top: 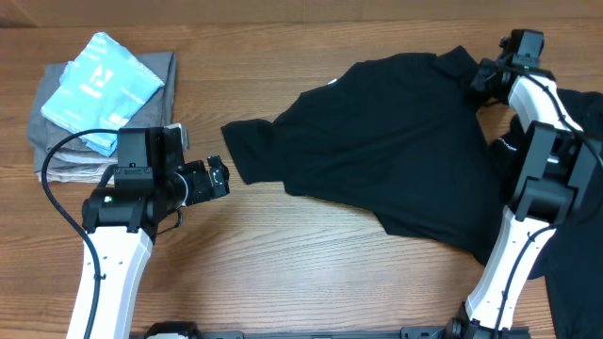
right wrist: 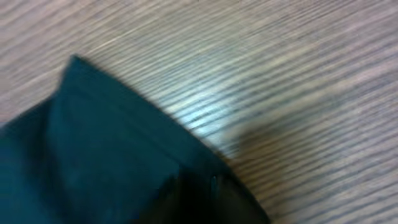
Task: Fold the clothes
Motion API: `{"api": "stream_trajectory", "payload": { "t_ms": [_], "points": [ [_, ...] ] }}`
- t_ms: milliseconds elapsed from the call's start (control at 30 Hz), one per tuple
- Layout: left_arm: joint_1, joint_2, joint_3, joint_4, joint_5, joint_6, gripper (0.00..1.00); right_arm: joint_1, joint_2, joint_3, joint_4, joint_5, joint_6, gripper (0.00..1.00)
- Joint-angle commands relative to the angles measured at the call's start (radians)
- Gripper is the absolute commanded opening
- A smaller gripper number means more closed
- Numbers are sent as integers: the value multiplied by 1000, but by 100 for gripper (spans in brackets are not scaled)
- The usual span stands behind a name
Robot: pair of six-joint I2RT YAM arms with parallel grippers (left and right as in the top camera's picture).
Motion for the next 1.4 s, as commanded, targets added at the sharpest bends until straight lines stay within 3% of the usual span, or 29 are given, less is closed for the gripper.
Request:
{"api": "stream_trajectory", "payload": {
  "t_ms": [0, 33, 100, 267, 400, 567, 600, 633, 667, 733, 967, 1367],
  "points": [
    [-6, -18, 18, 14, -6, 19, 100, 2, -45, 161, -69, -36, -5, 39],
    [-7, -18, 18, 18, -6, 19, 100, 2, -59, 201, -114, -53, -4, 45],
    [-19, -18, 18, 38, -6, 20, 100, 2, -94, 326, -284, -72, 33, 71],
    [-92, -18, 18, 92, -58, 45, 100, 1, -126, 486, -541, -90, 59, 100],
    [-181, -13, 18, 132, -156, 45, 100, -1, -150, 525, -704, -92, 58, 100],
    [-215, -2, 18, 178, -127, 34, 100, 0, -150, 525, -818, -101, 58, 100],
    [-215, 0, 18, 198, -113, 38, 96, 0, -150, 525, -832, -101, 58, 100],
    [-216, 4, 18, 236, -97, 59, 52, 0, -150, 525, -838, -101, 58, 100],
    [-216, 6, 18, 247, -96, 61, 29, 0, -150, 525, -837, -101, 58, 100],
    [-216, 16, 18, 292, -90, 59, 4, 0, -150, 525, -837, -101, 58, 100],
    [-257, 118, 18, 451, -82, 38, 4, 0, -150, 525, -837, -101, 58, 100],
    [-383, 543, 18, 789, -91, 50, 4, 0, -150, 525, -837, -101, 58, 100]
  ]
}}
